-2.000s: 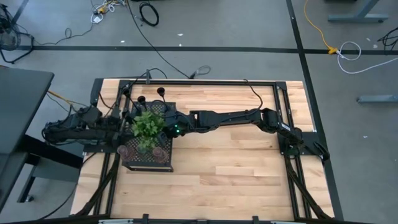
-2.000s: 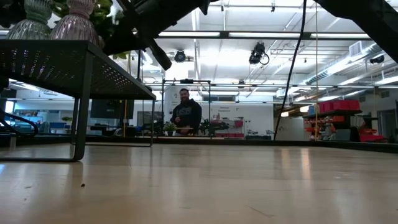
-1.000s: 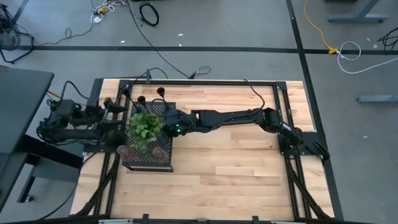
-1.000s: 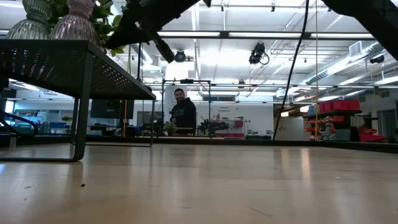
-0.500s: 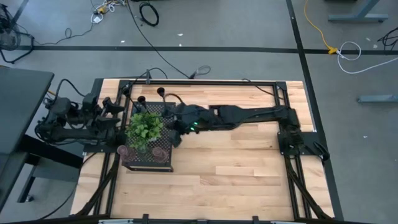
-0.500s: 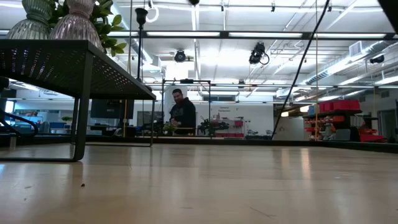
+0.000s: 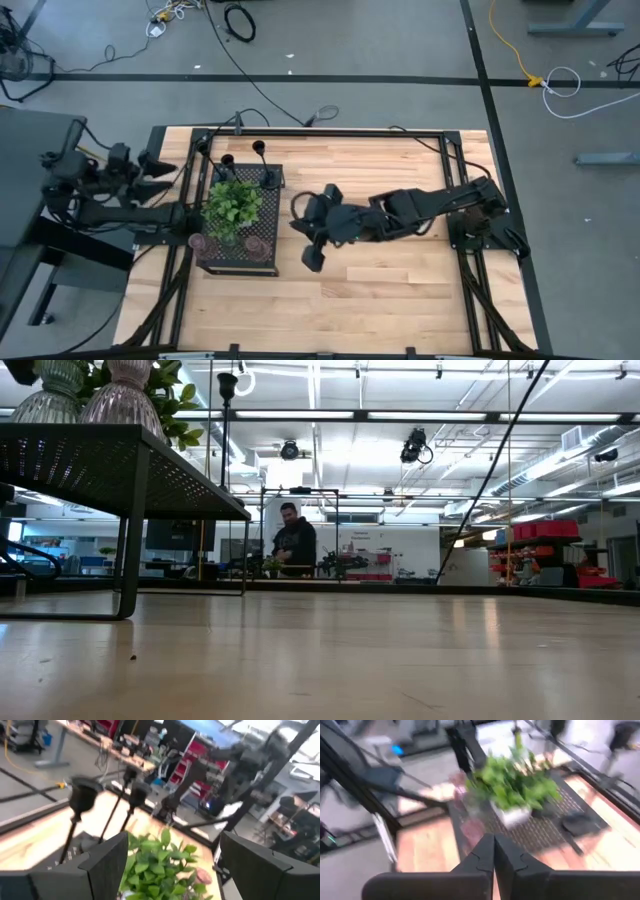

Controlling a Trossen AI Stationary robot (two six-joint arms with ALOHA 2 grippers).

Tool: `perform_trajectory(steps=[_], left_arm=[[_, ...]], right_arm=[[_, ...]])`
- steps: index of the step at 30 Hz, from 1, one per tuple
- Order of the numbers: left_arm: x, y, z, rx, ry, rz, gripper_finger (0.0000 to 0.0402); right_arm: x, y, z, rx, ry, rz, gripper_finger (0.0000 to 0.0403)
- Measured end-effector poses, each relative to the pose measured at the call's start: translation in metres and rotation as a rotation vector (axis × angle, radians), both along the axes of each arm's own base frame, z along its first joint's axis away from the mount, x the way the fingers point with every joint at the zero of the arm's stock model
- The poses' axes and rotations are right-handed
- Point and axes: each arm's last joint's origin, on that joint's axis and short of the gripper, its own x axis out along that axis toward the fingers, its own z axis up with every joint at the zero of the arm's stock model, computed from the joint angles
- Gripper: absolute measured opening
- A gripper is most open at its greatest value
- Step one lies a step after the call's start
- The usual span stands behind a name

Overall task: Pick & Place candle stick holders
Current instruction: Return to Home Position

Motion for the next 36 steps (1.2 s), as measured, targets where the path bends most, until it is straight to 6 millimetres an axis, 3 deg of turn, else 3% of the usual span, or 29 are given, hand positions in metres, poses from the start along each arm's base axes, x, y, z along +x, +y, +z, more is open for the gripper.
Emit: perform_trajectory(steps=[7,11,15,21,26,31,36], left_arm=[[-0.013,0.001,0.005,0.025,0.003,0.035,0.0314],[-0.015,0.000,0.002,0.031,0.017,0.013,0.0314],[-0.017,0.000,-0.001,0.052,0.042,-0.007,0.0314],[-0.019,0.004,-0.008,0.007,0.100,0.158,0.0314],[-0.020,0.003,-0.008,0.085,0.106,0.159,0.0314],[-0.018,0.001,0.001,0.222,-0.033,0.206,0.0314],[0.000,0.000,-0.009,0.247,0.002,0.196,0.0314]], right_arm=[[-0.037,0.019,0.010,-0.055,0.059,-0.087,0.0008],[-0.070,0.027,0.021,-0.079,0.038,-0.155,0.0006],[-0.109,0.033,0.010,-0.067,-0.009,-0.228,0.0002],[-0.148,0.024,-0.029,0.076,-0.199,-0.211,0.0002],[-0.170,0.010,-0.069,0.160,-0.479,-0.105,0.0002],[-0.194,-0.017,-0.114,0.202,-0.776,-0.048,0.0002],[-0.218,-0.044,-0.150,0.213,-0.959,-0.063,0.0002]])
